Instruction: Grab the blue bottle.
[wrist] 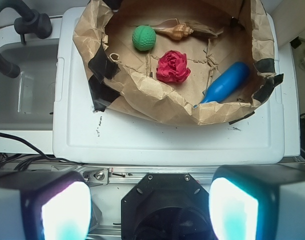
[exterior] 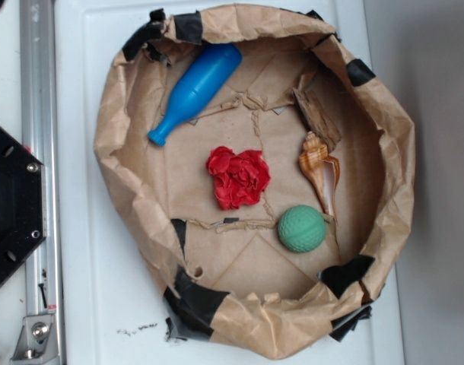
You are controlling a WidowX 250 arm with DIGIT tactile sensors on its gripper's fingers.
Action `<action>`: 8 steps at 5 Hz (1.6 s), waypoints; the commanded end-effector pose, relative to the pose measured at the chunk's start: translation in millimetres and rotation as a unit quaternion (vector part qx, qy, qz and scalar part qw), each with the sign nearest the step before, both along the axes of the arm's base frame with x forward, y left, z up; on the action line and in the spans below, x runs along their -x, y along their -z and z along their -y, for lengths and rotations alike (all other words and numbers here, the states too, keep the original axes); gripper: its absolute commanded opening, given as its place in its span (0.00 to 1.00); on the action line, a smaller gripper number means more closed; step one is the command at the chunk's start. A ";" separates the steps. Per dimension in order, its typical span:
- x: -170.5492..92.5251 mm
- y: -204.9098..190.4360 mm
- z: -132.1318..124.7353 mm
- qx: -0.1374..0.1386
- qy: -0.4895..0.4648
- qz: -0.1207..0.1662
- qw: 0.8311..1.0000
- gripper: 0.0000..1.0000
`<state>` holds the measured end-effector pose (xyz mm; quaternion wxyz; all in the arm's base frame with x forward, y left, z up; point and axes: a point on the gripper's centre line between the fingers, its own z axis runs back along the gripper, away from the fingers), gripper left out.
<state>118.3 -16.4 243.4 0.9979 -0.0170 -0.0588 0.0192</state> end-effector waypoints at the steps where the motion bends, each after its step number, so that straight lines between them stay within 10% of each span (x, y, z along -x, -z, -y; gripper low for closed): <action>1: 0.0 0.0 0.0 0.000 0.000 0.000 1.000 1.00; 3: -72.6 75.7 -66.6 0.012 -0.246 -0.006 0.969 1.00; 6: -111.0 144.0 -104.3 0.022 -0.521 -0.071 0.850 1.00; 8: -138.9 140.8 -92.5 -0.009 -0.521 -0.062 0.851 1.00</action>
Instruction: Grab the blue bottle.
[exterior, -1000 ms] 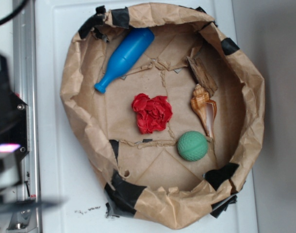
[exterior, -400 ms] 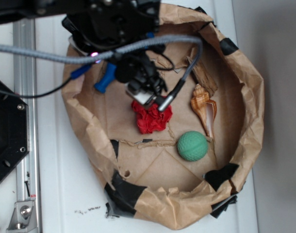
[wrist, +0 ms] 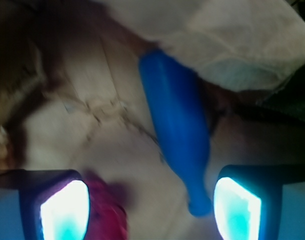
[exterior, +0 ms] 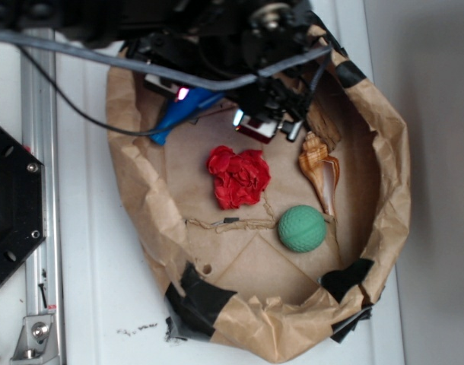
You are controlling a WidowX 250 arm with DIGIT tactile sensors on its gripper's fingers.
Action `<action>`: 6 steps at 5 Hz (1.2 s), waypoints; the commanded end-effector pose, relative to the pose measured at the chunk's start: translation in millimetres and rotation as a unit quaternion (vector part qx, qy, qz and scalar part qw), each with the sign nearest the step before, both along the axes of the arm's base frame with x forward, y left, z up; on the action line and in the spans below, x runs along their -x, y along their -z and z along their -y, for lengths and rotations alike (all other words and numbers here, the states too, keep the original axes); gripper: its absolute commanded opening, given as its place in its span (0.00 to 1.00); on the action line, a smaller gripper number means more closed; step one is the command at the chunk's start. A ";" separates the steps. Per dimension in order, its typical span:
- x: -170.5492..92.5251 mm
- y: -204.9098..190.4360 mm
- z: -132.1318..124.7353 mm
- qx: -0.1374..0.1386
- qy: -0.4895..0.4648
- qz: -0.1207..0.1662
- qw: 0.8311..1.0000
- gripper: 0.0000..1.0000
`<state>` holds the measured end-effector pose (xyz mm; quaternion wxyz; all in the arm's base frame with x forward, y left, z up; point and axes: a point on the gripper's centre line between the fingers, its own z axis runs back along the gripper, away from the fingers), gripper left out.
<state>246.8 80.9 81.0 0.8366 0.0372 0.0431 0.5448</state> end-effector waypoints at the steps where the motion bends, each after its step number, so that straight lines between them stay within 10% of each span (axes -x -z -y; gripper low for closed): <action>1: -11.5 -36.1 15.9 -0.037 0.018 0.071 0.997 1.00; 6: 30.6 15.7 -30.9 -0.104 0.044 0.075 0.991 1.00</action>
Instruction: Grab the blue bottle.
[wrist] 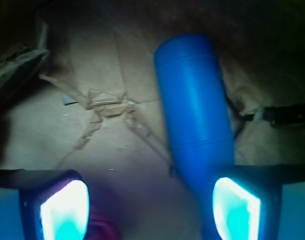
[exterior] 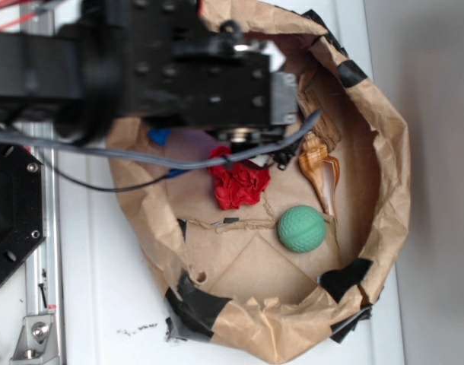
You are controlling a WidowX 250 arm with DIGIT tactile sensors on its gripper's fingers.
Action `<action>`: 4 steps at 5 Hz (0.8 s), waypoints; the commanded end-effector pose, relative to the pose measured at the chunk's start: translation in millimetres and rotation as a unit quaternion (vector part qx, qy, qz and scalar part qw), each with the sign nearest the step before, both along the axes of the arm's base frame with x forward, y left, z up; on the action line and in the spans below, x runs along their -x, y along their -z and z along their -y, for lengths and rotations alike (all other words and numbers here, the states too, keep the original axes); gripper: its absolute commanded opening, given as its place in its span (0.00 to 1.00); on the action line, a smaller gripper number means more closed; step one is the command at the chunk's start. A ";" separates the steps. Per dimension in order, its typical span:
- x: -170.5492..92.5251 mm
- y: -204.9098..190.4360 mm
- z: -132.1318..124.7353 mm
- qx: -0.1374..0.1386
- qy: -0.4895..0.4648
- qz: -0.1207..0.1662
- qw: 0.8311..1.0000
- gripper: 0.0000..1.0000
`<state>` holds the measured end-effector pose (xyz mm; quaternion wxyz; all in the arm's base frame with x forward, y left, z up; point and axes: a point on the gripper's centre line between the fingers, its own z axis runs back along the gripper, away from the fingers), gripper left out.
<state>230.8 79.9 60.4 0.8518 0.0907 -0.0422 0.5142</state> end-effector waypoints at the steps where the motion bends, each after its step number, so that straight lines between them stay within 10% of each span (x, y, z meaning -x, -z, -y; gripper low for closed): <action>1: 3.8 12.1 -46.4 -0.001 0.046 0.003 0.999 1.00; 2: -1.5 20.9 -58.1 -0.010 0.090 -0.061 0.994 1.00; 4: -1.4 38.5 -69.9 -0.009 0.141 -0.081 0.987 1.00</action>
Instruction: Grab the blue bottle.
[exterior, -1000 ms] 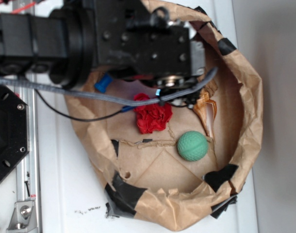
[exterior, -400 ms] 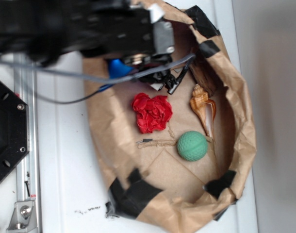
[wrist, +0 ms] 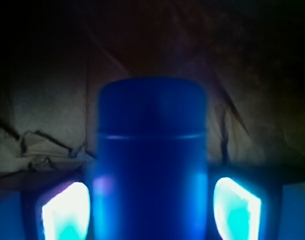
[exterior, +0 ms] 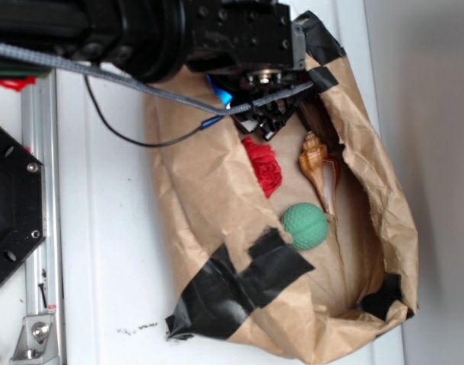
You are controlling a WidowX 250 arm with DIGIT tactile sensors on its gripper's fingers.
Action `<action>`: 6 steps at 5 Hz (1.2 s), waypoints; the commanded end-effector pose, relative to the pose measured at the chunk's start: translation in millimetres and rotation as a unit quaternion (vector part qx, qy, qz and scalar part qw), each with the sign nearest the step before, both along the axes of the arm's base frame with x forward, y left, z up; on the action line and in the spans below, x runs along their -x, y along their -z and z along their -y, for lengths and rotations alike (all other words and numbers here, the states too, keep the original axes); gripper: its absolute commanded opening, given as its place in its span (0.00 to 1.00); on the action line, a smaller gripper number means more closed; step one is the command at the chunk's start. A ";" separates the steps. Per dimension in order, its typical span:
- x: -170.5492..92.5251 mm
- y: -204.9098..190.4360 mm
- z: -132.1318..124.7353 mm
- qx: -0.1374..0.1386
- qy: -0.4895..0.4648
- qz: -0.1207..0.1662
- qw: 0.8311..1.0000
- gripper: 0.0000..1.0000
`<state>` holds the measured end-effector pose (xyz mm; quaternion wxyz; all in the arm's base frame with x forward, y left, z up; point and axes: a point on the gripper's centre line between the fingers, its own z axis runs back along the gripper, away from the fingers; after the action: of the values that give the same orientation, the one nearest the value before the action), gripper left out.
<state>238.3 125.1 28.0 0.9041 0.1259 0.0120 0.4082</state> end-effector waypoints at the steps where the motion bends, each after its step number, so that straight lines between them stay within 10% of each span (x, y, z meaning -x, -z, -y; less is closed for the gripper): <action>1: 5.3 2.3 -20.7 0.001 0.037 0.018 0.999 0.00; 6: -29.1 -83.6 56.1 0.079 0.106 0.121 0.984 0.00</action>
<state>264.8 59.3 92.1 0.9431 0.0087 -0.0392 0.3300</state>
